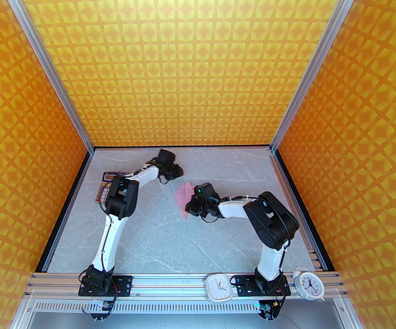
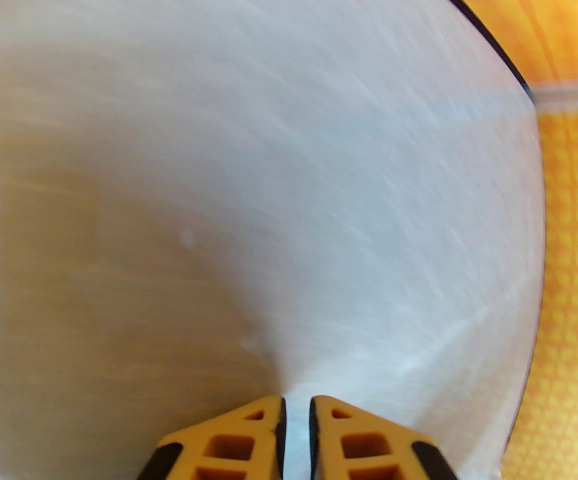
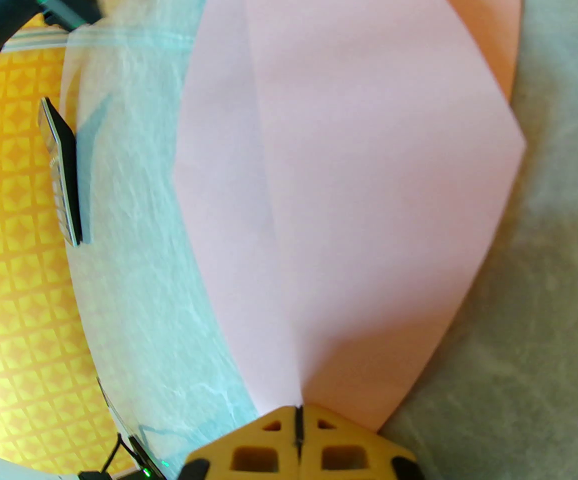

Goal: Fold a paper plane with a square sheet of paper (fold left side to right side)

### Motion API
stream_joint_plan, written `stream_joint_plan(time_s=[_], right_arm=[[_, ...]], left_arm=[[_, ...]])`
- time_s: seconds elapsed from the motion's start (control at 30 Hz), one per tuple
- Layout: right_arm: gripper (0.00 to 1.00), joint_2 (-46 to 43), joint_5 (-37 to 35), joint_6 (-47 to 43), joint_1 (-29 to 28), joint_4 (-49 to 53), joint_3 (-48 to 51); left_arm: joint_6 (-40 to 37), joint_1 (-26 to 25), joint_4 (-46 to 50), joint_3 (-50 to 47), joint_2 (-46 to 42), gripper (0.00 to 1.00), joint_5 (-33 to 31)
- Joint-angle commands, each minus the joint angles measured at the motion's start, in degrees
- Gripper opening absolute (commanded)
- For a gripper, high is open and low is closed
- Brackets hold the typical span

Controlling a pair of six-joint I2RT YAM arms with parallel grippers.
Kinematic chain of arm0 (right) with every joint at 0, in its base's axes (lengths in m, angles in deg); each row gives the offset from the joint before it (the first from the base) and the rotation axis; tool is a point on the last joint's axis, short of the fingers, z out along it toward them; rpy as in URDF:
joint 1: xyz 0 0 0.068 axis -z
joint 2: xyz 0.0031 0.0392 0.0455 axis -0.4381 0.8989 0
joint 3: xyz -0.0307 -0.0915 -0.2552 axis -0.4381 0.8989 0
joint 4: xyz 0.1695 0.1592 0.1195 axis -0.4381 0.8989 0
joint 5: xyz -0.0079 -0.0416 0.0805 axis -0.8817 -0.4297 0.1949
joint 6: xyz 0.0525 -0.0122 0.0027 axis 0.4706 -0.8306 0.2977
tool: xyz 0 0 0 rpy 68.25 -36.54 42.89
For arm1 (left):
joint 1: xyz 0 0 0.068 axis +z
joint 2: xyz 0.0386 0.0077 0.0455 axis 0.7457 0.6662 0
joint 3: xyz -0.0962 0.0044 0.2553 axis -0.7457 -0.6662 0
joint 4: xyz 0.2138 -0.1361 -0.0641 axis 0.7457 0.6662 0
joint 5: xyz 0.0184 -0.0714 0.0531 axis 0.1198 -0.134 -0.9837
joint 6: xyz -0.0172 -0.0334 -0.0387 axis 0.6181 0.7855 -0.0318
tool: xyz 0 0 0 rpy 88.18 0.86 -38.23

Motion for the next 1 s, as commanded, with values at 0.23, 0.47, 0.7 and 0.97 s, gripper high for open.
stream_joint_plan(time_s=[0.23,0.47,0.7,0.97], right_arm=[[0.0,4.67,4.04,-17.51,2.54,26.58,-5.05],[0.0,3.41,5.39,-18.87,3.47,26.76,-4.68],[0.0,1.94,5.19,-17.93,3.47,25.84,-3.85],[0.0,-0.22,5.71,-14.34,3.47,22.81,-3.84]], left_arm=[[4.87,-3.25,-11.7,-23.2,-19.97,0.14,2.29],[6.91,-8.95,-14.28,-27.23,-17.85,0.09,3.43],[7.29,-9.94,-15.37,-30.12,-15.48,0.09,2.85],[6.54,-11.33,-13.39,-32.06,-14.34,0.08,0.24]])
